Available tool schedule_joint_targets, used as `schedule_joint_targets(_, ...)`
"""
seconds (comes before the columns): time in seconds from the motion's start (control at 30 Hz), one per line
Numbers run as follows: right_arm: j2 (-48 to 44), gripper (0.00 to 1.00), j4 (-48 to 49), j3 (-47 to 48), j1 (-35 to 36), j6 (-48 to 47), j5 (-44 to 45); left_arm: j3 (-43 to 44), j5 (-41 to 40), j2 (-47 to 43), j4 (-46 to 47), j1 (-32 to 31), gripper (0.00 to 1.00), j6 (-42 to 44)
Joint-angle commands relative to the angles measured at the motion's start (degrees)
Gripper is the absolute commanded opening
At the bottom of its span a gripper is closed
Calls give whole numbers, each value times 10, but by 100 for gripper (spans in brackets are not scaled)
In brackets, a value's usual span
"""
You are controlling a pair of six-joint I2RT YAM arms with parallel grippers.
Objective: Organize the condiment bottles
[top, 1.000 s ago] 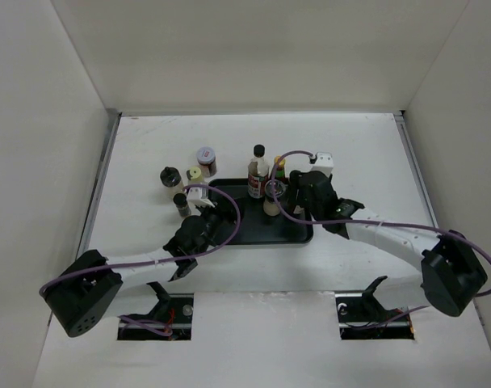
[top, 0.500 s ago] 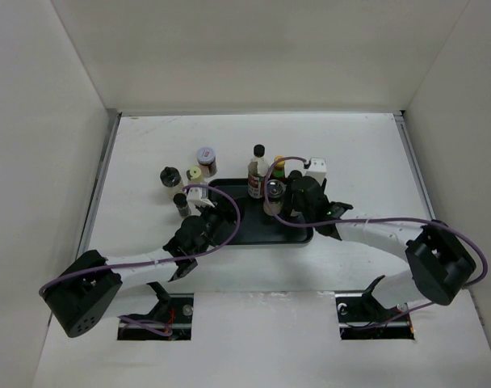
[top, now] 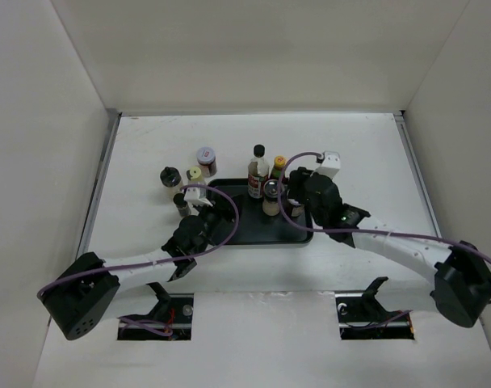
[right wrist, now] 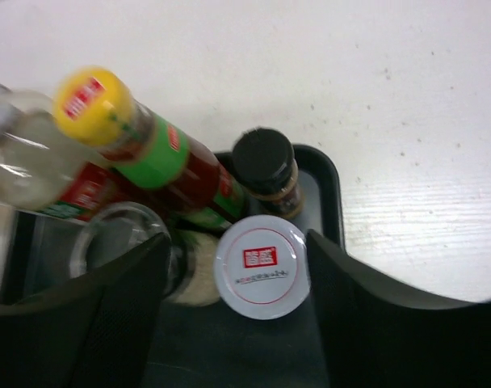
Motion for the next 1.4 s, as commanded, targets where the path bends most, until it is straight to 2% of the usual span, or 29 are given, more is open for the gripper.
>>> schedule_joint_targets(0.0,-54,58,53,-20,-7,1,0,4,-16,-10,24,6,56,20)
schedule_joint_targets(0.03,-71,45,65,-33,-18,4,-1,8,-15,-13,19,10,52,20)
schedule_joint_targets(0.1,-103,23,87,-56,-40,12,-19,25,-11,-30,-11,18,37,21)
schedule_joint_targets(0.17,-131,18,100,-74,-68,28,-51,47,-19,-58,-70,25,27,14)
schedule_joint_targets(0.27,-152,18,104,-91,-106,44,-106,88,-57,-95,-164,31,24,17)
schedule_joint_targets(0.33,-159,22,105,-99,-122,48,-123,123,-93,-112,-239,43,24,22)
schedule_joint_targets(0.37,-163,29,107,-105,-125,53,-124,145,-104,-115,-275,53,26,23)
schedule_joint_targets(0.5,-180,53,106,-118,-126,66,-130,260,-112,-74,-431,112,45,29)
schedule_joint_targets(0.6,-182,68,113,-130,-121,73,-126,335,-106,-6,-486,165,56,52)
schedule_joint_targets(0.83,-174,72,162,-175,-115,84,-130,508,-74,184,-567,212,71,136)
schedule_joint_targets(0.97,-181,74,158,-173,-102,77,-124,580,-29,265,-613,217,74,160)
schedule_joint_targets(1.13,-179,76,157,-173,-99,72,-121,627,-19,326,-646,221,75,186)
schedule_joint_targets(1.37,-174,76,157,-168,-95,67,-121,622,-16,348,-636,232,74,185)
